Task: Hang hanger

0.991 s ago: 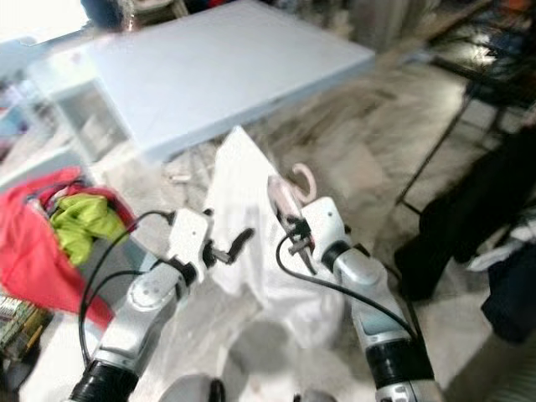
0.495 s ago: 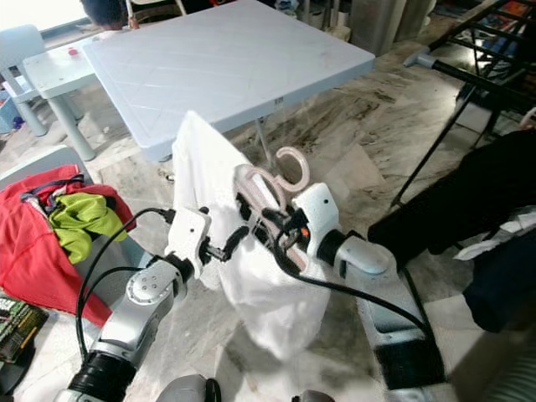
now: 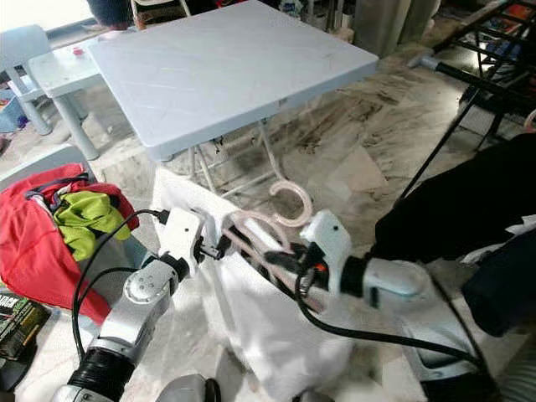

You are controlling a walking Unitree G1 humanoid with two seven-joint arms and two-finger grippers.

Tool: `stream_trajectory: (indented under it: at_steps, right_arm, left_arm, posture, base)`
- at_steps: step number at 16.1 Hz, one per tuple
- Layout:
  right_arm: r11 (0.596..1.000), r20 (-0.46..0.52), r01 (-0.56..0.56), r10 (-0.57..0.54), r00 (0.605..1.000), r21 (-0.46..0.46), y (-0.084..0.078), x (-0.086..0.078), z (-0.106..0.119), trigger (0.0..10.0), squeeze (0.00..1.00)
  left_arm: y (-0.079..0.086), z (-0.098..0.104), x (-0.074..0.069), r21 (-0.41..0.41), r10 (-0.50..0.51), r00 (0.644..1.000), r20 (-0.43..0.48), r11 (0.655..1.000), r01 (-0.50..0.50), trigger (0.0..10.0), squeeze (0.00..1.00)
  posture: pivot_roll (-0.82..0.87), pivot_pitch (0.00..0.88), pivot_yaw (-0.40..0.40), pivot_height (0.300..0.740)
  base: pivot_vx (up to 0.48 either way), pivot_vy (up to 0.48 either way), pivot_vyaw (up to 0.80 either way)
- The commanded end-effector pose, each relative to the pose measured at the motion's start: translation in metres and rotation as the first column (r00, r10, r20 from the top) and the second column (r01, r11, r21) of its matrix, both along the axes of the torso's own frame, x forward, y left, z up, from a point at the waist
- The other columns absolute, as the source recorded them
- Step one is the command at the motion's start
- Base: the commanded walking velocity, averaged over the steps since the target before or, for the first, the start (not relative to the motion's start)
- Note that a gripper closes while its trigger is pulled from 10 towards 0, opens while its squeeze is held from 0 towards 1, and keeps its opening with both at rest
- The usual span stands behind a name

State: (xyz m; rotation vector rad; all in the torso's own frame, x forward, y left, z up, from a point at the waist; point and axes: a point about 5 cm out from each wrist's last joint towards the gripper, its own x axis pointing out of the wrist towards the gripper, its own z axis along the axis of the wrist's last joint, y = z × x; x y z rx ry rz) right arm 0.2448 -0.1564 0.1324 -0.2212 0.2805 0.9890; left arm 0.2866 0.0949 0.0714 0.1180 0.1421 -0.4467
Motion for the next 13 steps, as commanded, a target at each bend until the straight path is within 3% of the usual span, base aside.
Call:
stream_trajectory:
  at_steps: [1,4,7,10,13]
  right_arm:
    - [0.998,0.059,0.012,-0.008,0.998,-0.060,-0.003,0.006,0.003,10.0,0.00]
    - [0.963,0.068,0.006,0.013,0.998,-0.268,-0.026,0.006,-0.013,10.0,0.00]
    - [0.915,0.059,-0.002,0.028,0.998,-0.403,-0.050,0.004,-0.021,10.0,0.00]
    - [0.909,0.035,-0.034,0.054,0.998,-0.415,-0.064,-0.002,-0.020,10.0,0.00]
    - [0.898,-0.060,-0.179,0.170,0.984,-0.402,-0.088,-0.026,-0.006,10.0,0.00]
  left_arm:
    - [0.004,0.005,0.002,-0.002,-0.008,1.000,0.021,1.000,0.008,10.0,0.00]
    - [0.014,0.002,0.001,0.021,0.015,1.000,0.016,1.000,-0.015,10.0,0.00]
    - [0.031,-0.002,0.002,0.058,0.083,0.996,0.013,0.995,-0.084,10.0,0.00]
    - [0.039,0.000,0.006,0.073,0.121,0.992,0.023,0.990,-0.123,10.0,0.00]
    - [0.048,0.001,0.011,0.091,0.148,0.989,0.021,0.985,-0.149,10.0,0.00]
  posture:
    - [-0.10,0.000,0.043,0.740]
    - [-0.10,0.000,0.043,0.740]
    - [-0.10,0.000,0.039,0.740]
    - [-0.10,0.000,0.039,0.740]
    - [-0.11,0.000,0.044,0.740]
  base:
    - [0.000,0.000,0.00]
    - [0.000,0.000,0.00]
    - [0.000,0.000,0.00]
    - [0.000,0.000,0.00]
    - [0.000,0.000,0.00]
